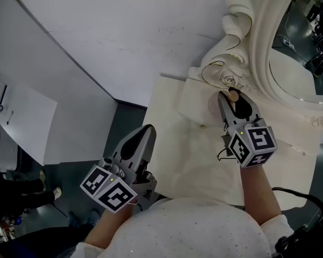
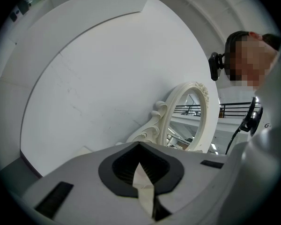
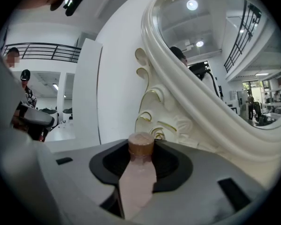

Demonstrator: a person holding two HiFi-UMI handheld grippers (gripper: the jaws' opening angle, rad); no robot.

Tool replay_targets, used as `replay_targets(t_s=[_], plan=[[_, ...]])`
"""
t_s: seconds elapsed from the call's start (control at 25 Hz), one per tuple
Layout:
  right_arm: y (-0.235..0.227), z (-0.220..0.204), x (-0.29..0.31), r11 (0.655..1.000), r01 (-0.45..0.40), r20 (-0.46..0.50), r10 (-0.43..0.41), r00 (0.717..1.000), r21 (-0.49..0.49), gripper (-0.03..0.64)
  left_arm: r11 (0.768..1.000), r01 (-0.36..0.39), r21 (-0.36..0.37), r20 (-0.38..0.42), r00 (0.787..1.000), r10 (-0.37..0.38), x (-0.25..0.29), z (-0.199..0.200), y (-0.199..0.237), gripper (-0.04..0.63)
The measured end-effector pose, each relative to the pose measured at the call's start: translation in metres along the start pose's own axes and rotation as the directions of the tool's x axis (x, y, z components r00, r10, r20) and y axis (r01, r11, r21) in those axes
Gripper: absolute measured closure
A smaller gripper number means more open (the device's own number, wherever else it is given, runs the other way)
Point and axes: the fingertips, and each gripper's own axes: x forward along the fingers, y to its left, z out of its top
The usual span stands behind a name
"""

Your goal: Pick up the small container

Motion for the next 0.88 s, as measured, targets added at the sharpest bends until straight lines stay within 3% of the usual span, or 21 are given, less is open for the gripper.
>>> replay_targets(t_s=[0.44,0.6,0.88], plan=[[0.013,0.042,-0.083,0.992,-0.101,0.124,0.09,0.988,0.081,0.48,0.999,0.023,0.045,0.014,1.0,-0.023,-0.014,-0.017,-0.07,0.595],[0.012,0.057,-0.125,0.989,-0.136,0.183,0.124,0.975,0.059,0.48,0.997,0.003,0.075,0.045,0.999,-0.007,-0.025,-0.024,-0.098,0.595],[0.003,0.05,-0.197,0.98,-0.201,0.175,0.196,0.965,0.012,0.48,0.995,-0.019,0.095,0.097,0.995,0.01,-0.034,-0.049,-0.155,0.595]])
